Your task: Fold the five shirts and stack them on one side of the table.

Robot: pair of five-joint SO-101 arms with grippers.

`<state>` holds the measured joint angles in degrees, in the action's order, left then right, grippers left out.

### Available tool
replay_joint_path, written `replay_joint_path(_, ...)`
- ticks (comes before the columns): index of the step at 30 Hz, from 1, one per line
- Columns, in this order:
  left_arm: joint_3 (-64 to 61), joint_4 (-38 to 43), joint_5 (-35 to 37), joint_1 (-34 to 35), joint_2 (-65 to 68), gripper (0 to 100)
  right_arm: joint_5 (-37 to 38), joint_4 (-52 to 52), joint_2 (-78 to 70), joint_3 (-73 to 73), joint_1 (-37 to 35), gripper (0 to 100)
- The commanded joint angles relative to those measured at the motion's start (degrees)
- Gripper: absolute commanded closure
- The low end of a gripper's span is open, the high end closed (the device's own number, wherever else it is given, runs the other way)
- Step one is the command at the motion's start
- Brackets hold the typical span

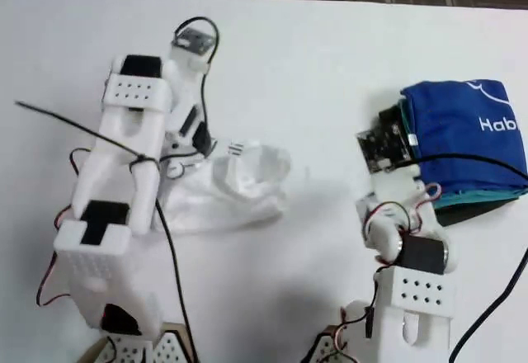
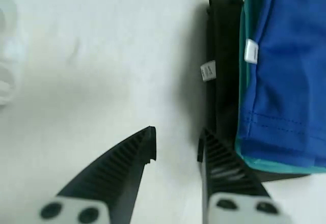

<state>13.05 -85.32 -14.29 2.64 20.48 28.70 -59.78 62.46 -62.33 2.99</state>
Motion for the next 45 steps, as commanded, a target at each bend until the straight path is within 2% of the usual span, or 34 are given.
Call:
replay_joint_path(1, -0.22, 0.62, -0.09, 0.09, 0.0, 72, -2.37, -1.1, -1.71, 5.27, -8.57, 85.1)
replay_joint_path(6, -0.13, -2.99, -0.09, -0.09, -0.79, 72, -2.37, -0.31, -14.29, 10.02, -14.46, 85.1)
replay_joint_path(13, -0.31, -12.31, -0.18, -2.46, -5.36, 72, -2.46, 0.13, -35.3, 23.47, -14.55, 85.1)
replay_joint_path(18, -0.4, -15.82, 0.0, -7.56, -10.37, 72, -2.55, -0.31, -46.2, 32.88, -14.55, 85.1)
replay_joint_path(21, -0.31, -16.09, -0.09, -10.02, -12.31, 72, -5.71, -0.4, -50.42, 36.22, -14.2, 85.1)
replay_joint_path(28, -3.3, -3.52, -0.09, -3.96, -9.85, 72, -7.74, -2.86, -51.82, 37.8, -10.86, 85.1)
replay_joint_path(33, -8.66, 2.55, 0.18, -3.87, -4.48, 72, -7.65, -3.21, -51.82, 37.71, -7.96, 85.1)
replay_joint_path(36, -9.36, 1.85, 0.26, -5.36, -3.69, 72, -7.65, -3.21, -51.91, 37.63, -7.69, 85.1)
replay_joint_path(45, -9.54, -10.02, -0.09, -14.24, -10.29, 72, -7.65, -2.86, -52.26, 37.89, -7.69, 85.1)
